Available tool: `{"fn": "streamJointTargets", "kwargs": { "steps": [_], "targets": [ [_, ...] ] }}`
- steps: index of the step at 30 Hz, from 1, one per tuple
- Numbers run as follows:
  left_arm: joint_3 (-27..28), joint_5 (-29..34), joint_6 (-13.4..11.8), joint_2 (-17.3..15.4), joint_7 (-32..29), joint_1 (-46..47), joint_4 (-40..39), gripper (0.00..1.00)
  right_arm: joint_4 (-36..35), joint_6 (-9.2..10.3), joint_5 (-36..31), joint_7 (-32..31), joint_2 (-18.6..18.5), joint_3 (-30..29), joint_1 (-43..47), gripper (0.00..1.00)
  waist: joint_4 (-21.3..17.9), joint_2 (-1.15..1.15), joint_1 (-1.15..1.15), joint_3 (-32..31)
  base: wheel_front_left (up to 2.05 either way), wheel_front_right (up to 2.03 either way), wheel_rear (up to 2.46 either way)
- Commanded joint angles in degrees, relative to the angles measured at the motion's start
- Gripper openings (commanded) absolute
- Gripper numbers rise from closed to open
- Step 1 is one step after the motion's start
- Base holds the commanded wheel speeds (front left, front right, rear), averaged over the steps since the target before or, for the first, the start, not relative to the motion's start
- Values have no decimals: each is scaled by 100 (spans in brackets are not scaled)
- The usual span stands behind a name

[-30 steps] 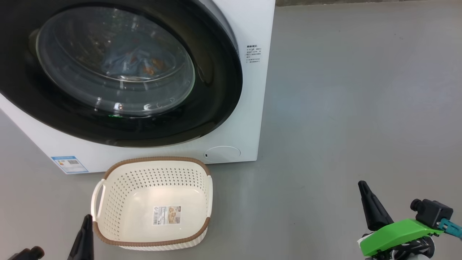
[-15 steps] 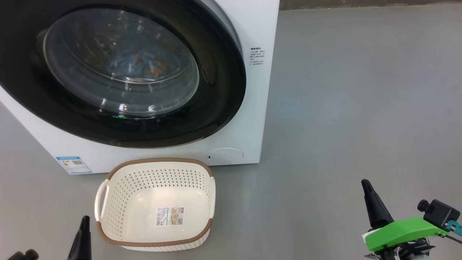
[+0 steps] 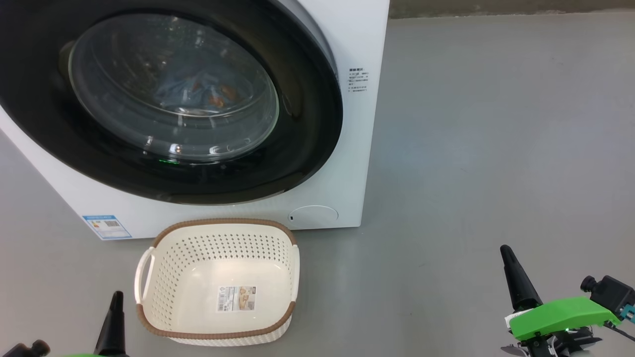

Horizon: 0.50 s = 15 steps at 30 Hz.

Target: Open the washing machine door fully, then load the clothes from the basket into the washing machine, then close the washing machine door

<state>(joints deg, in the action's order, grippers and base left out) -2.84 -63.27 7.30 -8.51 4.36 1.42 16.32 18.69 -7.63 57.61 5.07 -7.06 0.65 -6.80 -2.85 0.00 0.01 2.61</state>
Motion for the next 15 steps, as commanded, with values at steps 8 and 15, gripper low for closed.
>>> {"fn": "streamJointTargets", "kwargs": {
  "steps": [8, 15],
  "targets": [
    [252, -451, 9, 10, -153, 275, -138, 0, -208, 8, 554, -151, 27, -80, -20, 0, 40, 0, 0, -36, 0, 0, 0],
    [332, -773, 11, 75, -267, 306, -143, 0, -239, 9, 946, -265, 63, -143, -12, 0, 72, 0, 0, -64, 0, 0, 0]
  ]
}}
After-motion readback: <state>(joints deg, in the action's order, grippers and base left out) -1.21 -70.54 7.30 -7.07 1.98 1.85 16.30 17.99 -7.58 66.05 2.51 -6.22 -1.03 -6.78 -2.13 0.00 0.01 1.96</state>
